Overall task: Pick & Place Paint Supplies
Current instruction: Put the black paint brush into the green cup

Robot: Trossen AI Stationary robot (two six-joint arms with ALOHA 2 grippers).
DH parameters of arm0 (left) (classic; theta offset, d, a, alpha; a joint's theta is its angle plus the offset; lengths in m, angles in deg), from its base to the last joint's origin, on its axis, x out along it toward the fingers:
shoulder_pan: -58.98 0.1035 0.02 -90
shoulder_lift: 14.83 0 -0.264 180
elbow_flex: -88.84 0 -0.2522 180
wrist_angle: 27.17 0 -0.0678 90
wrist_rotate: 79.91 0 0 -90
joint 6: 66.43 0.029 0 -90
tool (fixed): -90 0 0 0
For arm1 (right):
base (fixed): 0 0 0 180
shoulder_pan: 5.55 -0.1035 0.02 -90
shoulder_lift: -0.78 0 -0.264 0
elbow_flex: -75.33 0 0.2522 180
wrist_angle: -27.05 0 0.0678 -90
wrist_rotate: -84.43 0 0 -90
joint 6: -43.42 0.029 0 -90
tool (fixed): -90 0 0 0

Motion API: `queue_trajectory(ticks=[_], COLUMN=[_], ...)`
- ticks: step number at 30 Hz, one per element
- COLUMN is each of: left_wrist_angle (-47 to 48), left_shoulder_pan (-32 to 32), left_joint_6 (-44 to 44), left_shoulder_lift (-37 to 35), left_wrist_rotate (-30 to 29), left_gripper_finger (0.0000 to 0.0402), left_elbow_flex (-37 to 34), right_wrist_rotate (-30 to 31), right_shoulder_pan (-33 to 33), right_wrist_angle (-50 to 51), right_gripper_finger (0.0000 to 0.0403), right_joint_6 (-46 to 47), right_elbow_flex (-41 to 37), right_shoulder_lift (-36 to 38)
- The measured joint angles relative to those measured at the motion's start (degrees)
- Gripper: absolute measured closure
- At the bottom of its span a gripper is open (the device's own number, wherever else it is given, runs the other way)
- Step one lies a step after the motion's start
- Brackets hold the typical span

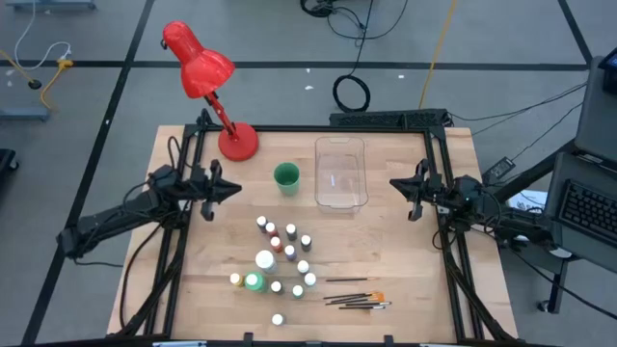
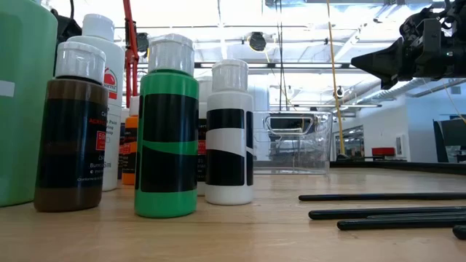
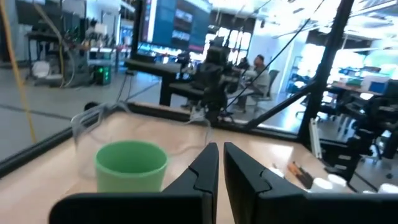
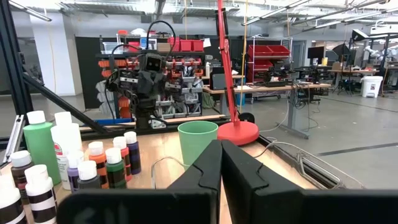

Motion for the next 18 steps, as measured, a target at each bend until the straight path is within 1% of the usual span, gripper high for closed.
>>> queue_trajectory(ticks=[4, 11, 18], left_wrist_angle=[-1.51, -1.84, -1.83], left_shoulder_pan=[-1.26, -1.64, -1.64], left_joint_6=[3.18, 5.47, 4.42], left_shoulder_lift=[0.02, 0.0, 0.02], left_wrist_rotate=[-1.02, -9.05, -10.37], left_gripper_finger=[0.0376, 0.0376, 0.0376], left_elbow_flex=[0.78, 0.82, 0.82], right_wrist_rotate=[0.0, -0.02, -0.02], right_shoulder_pan=[0.0, 0.0, 0.0], right_wrist_angle=[0.0, 0.01, 0.02], right_gripper_finger=[0.0397, 0.0397, 0.0397], right_joint_6=[0.0, 0.0, 0.0], right_elbow_flex=[-0.02, -0.01, -0.02], right_shoulder_lift=[0.01, 0.0, 0.0])
